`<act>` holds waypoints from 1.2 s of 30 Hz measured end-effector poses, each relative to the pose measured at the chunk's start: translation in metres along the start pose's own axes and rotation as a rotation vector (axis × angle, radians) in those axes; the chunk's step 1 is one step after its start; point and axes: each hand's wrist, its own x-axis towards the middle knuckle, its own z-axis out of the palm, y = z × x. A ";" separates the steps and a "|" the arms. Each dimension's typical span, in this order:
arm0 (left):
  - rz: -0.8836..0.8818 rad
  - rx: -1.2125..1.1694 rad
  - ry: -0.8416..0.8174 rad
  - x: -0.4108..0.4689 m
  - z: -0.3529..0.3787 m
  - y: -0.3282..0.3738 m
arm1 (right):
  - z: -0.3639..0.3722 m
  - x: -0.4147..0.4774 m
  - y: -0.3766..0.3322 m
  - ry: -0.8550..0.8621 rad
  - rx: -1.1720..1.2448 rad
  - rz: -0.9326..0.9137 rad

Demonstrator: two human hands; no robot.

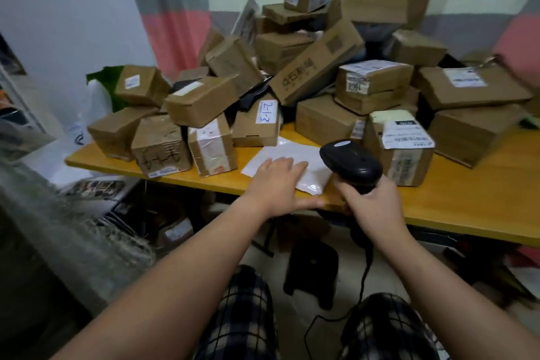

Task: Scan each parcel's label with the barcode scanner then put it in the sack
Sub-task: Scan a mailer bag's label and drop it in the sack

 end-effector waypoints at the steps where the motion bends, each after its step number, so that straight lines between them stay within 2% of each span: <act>1: -0.002 -0.005 -0.031 0.002 0.002 0.002 | -0.004 0.000 0.002 0.012 -0.003 0.009; 7: 0.098 0.155 0.057 -0.013 0.004 0.007 | -0.023 -0.010 0.006 0.035 -0.033 0.031; 9: 0.107 0.085 0.102 -0.021 0.001 0.004 | -0.028 -0.013 0.004 0.047 -0.011 0.045; 11: 0.024 -0.193 0.225 -0.030 -0.007 0.001 | -0.032 -0.016 -0.004 0.081 0.034 0.036; 15: -0.278 -1.129 0.570 -0.043 -0.041 -0.001 | -0.037 -0.016 -0.028 0.115 0.209 -0.016; 17: -0.315 -1.301 0.630 -0.042 -0.057 -0.005 | -0.036 -0.014 -0.041 0.099 0.270 -0.048; 20: -0.254 -1.369 0.634 -0.044 -0.075 -0.012 | -0.032 -0.011 -0.061 -0.049 0.326 -0.109; 25: -0.183 -1.440 0.534 -0.050 -0.083 -0.019 | -0.021 -0.009 -0.067 -0.263 0.418 -0.037; 29: -0.231 -1.423 0.500 -0.055 -0.083 -0.018 | -0.012 -0.010 -0.066 -0.225 0.355 -0.095; 33: -0.235 -1.439 0.665 -0.053 -0.087 -0.021 | -0.010 -0.004 -0.058 -0.167 0.186 -0.150; 35: -0.237 -1.295 0.711 -0.048 -0.095 -0.028 | -0.015 0.001 -0.055 -0.200 0.062 -0.186; 36: -0.221 -1.184 0.661 -0.045 -0.101 -0.033 | -0.018 0.004 -0.054 -0.235 0.013 -0.209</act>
